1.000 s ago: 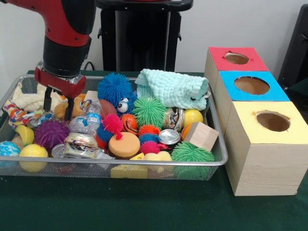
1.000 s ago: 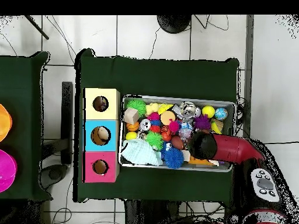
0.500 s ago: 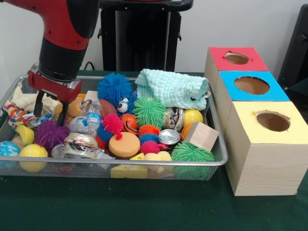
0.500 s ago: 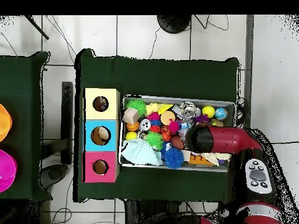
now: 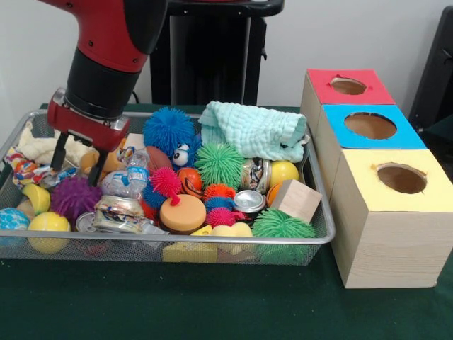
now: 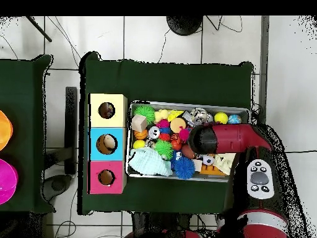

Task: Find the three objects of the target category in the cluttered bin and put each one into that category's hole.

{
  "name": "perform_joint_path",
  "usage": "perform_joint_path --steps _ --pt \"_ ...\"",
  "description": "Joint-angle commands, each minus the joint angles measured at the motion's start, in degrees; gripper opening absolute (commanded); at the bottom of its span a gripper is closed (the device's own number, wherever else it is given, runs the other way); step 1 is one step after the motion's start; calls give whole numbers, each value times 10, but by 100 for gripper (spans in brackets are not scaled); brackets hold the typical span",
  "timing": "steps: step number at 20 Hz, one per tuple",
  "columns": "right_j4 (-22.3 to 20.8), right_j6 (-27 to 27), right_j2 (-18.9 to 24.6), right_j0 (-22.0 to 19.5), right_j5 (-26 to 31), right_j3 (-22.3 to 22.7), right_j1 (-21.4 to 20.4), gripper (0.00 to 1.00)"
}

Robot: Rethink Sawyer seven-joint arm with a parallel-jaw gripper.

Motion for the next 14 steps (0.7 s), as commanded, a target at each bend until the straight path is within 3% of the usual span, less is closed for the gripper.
perform_joint_path --steps 1,7,14 --pt "-45 -80 -7 11 103 -51 14 100" --pt "-55 -51 -34 25 134 -54 21 100" --pt "-53 -30 -29 14 111 -58 48 100"
